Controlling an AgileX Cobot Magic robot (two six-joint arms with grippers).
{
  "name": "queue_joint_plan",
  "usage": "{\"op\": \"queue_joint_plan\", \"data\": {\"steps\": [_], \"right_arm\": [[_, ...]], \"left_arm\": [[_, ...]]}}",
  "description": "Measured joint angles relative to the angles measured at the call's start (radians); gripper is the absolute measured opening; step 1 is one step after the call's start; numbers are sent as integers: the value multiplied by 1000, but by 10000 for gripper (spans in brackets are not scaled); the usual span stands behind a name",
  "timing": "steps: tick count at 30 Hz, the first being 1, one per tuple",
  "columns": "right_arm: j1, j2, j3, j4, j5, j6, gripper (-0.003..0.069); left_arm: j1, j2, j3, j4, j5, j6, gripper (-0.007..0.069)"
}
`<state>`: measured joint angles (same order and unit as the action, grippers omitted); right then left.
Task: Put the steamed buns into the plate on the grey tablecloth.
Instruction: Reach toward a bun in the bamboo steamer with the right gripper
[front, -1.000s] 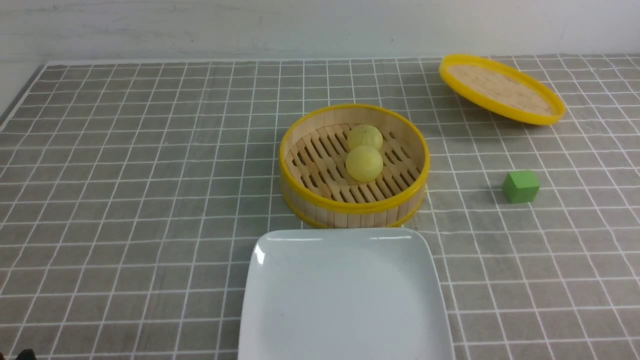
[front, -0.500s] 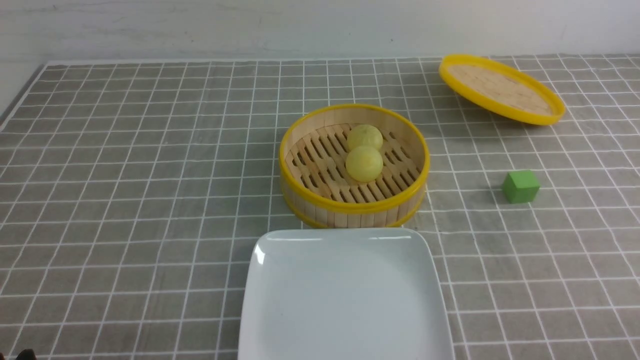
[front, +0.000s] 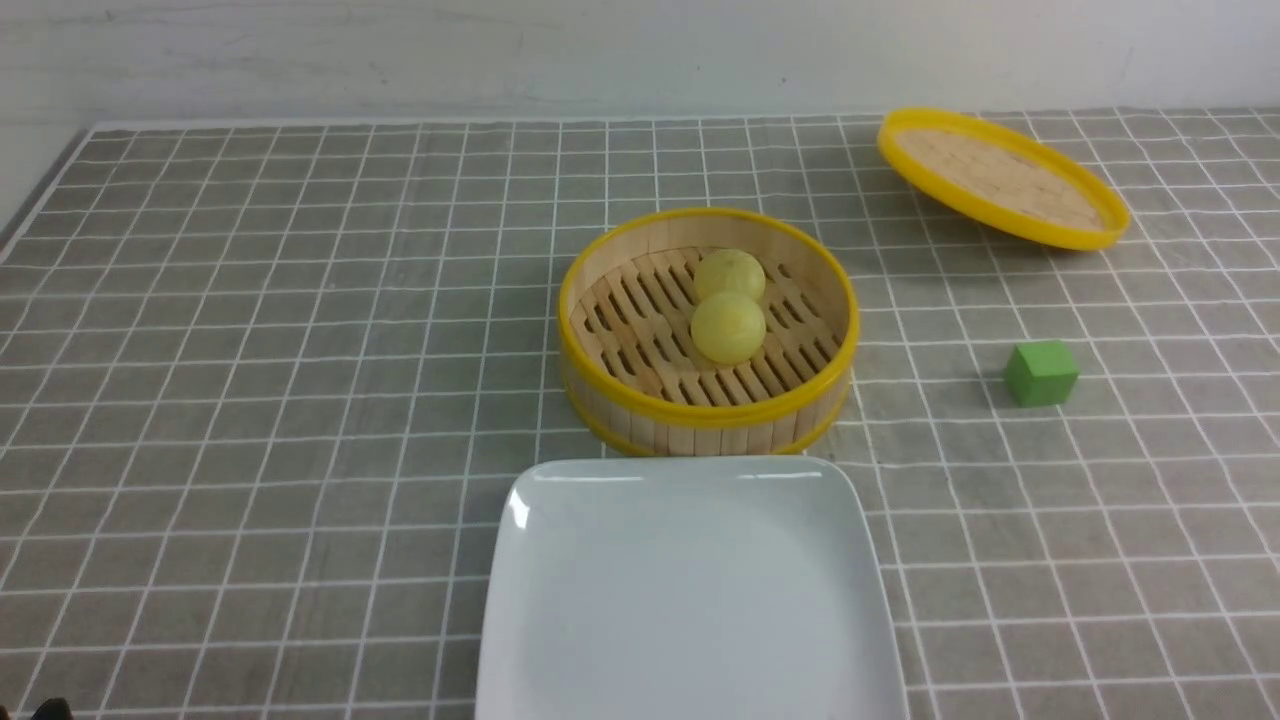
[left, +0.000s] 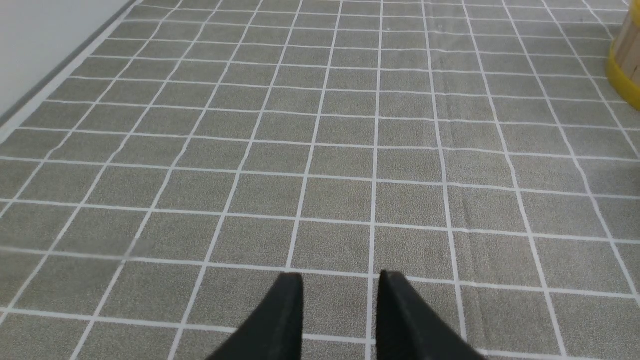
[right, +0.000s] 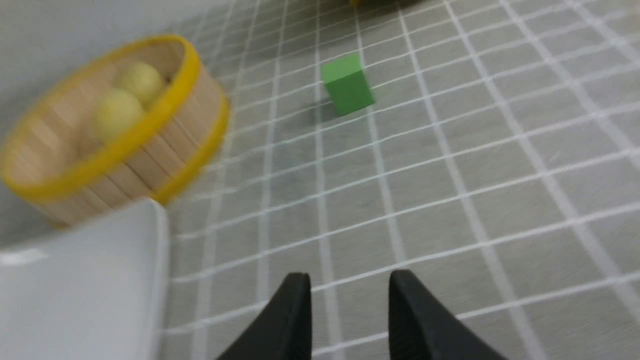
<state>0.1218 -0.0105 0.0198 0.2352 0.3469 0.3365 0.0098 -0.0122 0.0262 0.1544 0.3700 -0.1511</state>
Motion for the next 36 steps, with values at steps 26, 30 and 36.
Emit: {"op": "queue_joint_plan", "data": {"steps": [26, 30, 36], "right_arm": [[-8, 664, -686, -163, 525, -149, 1], [-8, 920, -792, -191, 672, -146, 13], [59, 1206, -928, 6, 675, -314, 81]], "left_arm": [[0, 0, 0, 0, 0, 0, 241], [0, 0, 0, 0, 0, 0, 241], [0, 0, 0, 0, 0, 0, 241]]}}
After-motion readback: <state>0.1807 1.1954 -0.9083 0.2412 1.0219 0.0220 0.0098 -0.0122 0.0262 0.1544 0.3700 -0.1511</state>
